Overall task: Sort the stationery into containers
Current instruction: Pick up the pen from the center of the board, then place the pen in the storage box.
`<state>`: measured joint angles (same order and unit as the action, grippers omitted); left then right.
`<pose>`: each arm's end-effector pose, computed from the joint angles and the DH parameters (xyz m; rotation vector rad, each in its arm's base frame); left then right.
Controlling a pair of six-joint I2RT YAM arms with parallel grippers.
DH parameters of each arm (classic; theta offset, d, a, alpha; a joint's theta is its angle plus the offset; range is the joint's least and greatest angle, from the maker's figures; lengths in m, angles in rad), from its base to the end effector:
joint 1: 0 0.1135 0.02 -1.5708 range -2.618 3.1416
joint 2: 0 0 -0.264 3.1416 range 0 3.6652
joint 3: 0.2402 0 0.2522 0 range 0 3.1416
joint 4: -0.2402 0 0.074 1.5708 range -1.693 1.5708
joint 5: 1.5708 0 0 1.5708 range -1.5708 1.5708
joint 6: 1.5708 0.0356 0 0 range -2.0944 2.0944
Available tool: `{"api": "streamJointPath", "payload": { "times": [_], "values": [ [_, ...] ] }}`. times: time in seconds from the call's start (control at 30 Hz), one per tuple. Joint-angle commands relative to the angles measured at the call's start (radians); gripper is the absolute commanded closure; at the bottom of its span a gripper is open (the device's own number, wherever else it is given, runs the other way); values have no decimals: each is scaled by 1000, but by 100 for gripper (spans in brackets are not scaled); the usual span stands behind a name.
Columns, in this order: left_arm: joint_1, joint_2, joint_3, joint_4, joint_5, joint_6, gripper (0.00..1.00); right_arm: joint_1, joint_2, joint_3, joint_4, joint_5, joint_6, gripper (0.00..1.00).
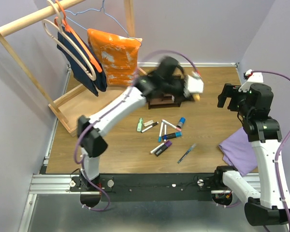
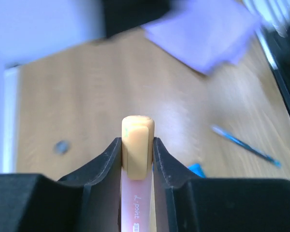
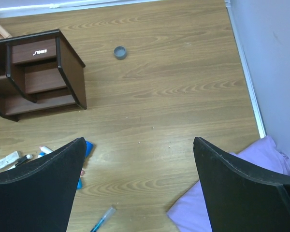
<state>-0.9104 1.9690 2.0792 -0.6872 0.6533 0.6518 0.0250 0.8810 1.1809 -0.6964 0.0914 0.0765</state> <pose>0.2559 -0.3647 0.3876 1.7485 1.2168 -0.8504 0.1693 0.0010 0.4046 0.1104 1.9625 -0.0234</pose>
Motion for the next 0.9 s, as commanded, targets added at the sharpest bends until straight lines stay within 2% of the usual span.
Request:
{"api": "streamJointPath", "payload": {
  "times": [0.0, 0.1, 0.13, 0.17, 0.23, 0.43, 0.87],
  "values": [
    [232, -125, -243, 647, 118, -597, 100, 0, 29, 22, 57, -28, -7, 1],
    [332, -118, -286, 782, 147, -707, 100, 1, 42, 11, 84, -48, -4, 2],
    [358, -114, -310, 898, 147, -736, 100, 0, 44, 8, 100, -48, -4, 2],
    [379, -111, -339, 964, 132, -818, 100, 1, 47, 0, 104, -50, 0, 2],
    [435, -87, -384, 1102, 117, -874, 100, -2, 56, -3, 113, -59, -1, 2],
    [485, 13, -357, 1182, 100, -893, 100, -51, 76, 17, 103, -67, -9, 3],
    [508, 231, -309, 1285, 109, -882, 100, -135, 130, 23, 95, -84, -20, 3]
  ]
}}
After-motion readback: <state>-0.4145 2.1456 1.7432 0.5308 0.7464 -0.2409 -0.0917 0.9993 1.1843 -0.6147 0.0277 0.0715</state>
